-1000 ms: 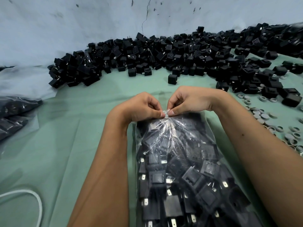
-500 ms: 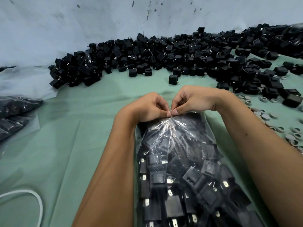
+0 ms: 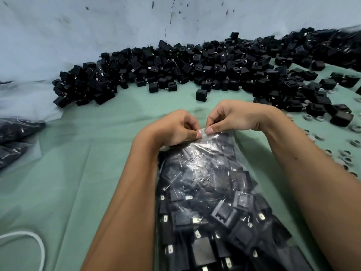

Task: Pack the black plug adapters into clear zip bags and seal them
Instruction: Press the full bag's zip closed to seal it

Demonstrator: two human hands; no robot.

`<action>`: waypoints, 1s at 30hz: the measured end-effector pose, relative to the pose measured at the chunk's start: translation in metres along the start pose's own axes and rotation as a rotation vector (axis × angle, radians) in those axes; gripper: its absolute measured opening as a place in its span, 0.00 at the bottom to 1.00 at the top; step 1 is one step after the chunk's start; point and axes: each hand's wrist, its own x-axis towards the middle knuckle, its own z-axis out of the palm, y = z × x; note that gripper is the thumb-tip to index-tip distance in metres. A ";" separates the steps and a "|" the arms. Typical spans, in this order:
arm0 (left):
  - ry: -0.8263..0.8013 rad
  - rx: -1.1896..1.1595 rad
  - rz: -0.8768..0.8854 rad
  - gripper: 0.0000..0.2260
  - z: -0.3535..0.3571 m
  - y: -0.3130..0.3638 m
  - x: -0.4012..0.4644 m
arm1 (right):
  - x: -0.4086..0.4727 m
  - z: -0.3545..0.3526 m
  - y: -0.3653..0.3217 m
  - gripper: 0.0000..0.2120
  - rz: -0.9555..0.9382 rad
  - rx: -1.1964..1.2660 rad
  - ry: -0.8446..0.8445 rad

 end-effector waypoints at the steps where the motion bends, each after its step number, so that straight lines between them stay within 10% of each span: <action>1: -0.013 0.004 0.004 0.06 -0.002 -0.001 -0.002 | -0.002 -0.003 0.002 0.07 0.008 0.002 0.011; 30: 0.053 0.021 0.136 0.05 0.005 0.006 0.005 | -0.005 -0.008 0.000 0.09 -0.074 0.068 0.048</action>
